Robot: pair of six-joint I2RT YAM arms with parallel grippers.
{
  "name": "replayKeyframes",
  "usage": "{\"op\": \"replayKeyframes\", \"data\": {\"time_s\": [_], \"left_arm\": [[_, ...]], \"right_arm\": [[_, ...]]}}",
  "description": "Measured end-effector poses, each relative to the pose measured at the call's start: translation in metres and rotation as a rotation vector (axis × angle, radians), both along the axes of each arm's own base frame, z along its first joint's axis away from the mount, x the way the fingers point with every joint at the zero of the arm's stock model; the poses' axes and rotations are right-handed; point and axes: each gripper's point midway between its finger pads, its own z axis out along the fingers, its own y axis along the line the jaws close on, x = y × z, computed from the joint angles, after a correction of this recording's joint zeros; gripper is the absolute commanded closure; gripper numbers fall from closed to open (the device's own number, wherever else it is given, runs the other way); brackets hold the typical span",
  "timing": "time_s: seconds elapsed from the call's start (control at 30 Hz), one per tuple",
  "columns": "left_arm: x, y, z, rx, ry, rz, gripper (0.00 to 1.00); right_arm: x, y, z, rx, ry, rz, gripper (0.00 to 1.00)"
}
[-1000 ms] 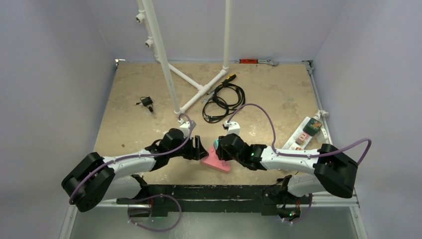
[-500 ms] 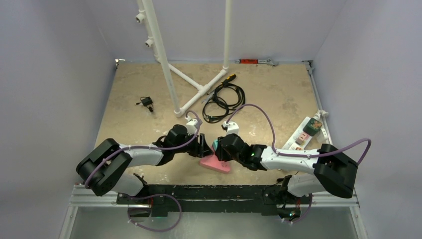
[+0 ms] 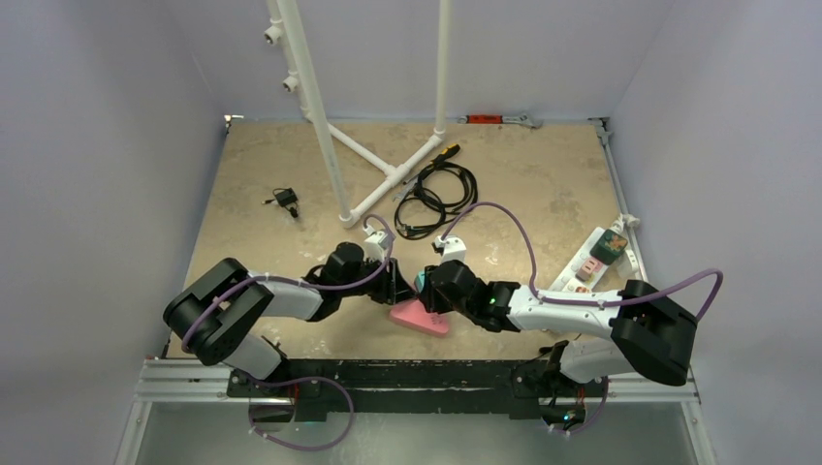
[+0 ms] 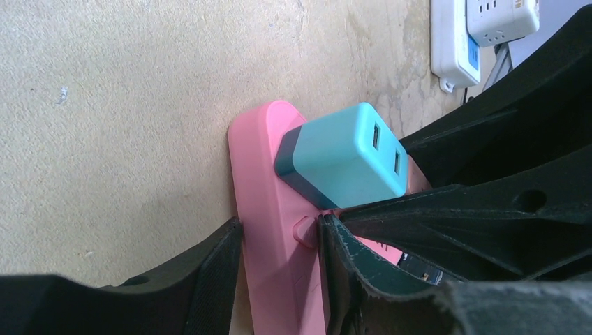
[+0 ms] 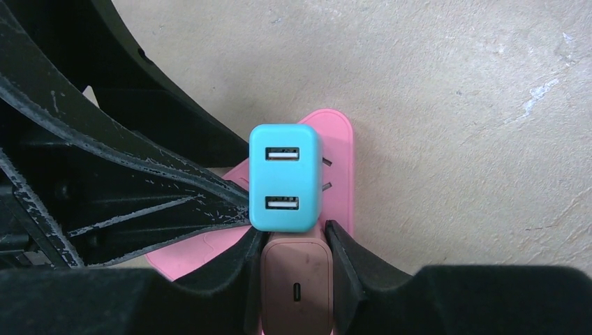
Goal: Pull the plug off the socket
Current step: Remove the plug from the socket.
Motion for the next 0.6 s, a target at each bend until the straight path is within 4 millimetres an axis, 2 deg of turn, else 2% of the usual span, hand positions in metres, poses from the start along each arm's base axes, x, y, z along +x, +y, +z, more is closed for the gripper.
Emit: {"op": "replayKeyframes", "data": {"time_s": [0.43, 0.6], "left_arm": [[0.0000, -0.0006, -0.0008, -0.032, -0.007, 0.012, 0.91], [0.0002, -0.0026, -0.0010, -0.041, -0.005, 0.010, 0.93]], "right_arm": [[0.0021, -0.0041, -0.0004, -0.003, 0.001, -0.041, 1.00], [0.0008, -0.0058, 0.0000, -0.041, -0.010, -0.074, 1.00]]}}
